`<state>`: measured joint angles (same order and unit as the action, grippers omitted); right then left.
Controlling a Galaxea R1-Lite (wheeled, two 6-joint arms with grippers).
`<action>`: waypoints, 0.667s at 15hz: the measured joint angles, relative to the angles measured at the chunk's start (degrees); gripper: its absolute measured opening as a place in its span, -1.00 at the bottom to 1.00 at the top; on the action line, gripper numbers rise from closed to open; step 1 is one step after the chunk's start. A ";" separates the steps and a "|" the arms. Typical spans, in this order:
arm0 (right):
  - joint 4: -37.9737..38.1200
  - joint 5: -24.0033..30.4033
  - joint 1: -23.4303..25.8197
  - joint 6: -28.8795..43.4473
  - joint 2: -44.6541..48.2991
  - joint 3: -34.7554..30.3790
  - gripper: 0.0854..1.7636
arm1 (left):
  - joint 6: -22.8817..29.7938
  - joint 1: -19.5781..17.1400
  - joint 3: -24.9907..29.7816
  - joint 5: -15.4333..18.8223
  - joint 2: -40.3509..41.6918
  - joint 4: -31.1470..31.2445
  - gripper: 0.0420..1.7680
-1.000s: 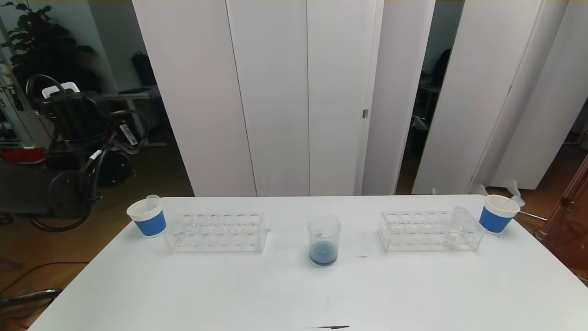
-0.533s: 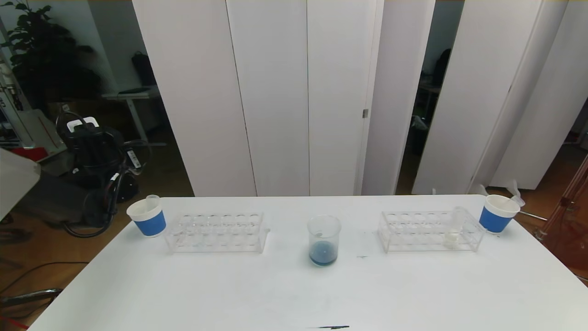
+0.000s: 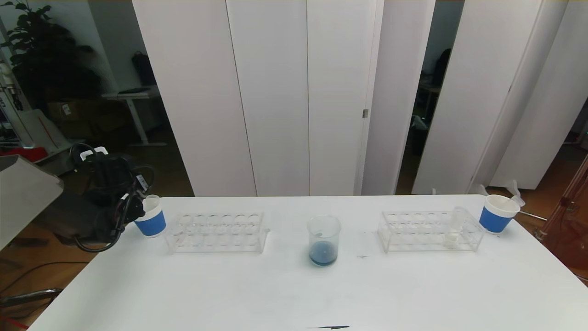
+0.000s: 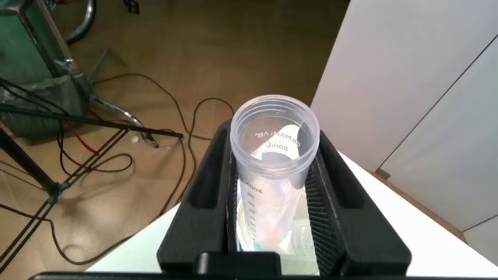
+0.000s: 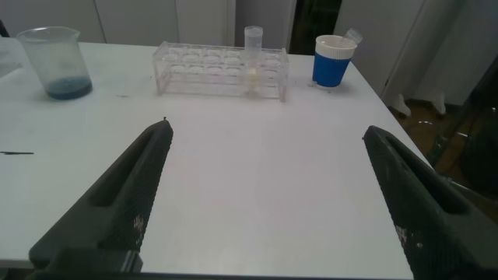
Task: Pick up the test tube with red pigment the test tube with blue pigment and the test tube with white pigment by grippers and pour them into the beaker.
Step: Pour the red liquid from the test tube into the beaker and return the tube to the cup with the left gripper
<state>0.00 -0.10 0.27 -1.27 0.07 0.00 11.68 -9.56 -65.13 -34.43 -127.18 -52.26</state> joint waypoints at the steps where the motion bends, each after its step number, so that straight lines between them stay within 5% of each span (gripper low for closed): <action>1: 0.00 0.00 0.00 0.00 0.00 0.00 0.99 | 1.71 -0.17 0.45 0.89 -0.44 0.09 -0.35; 3: 0.00 0.00 0.00 0.00 0.00 0.00 0.99 | 4.25 -0.46 1.24 3.78 -1.12 0.12 -0.35; 10: 0.00 0.00 0.00 0.00 0.00 0.00 0.99 | 5.84 -1.41 2.02 4.39 -3.08 0.09 -0.35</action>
<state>0.00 -0.10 0.27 -1.27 0.07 0.00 17.52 -10.97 -63.11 -30.04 -130.27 -52.18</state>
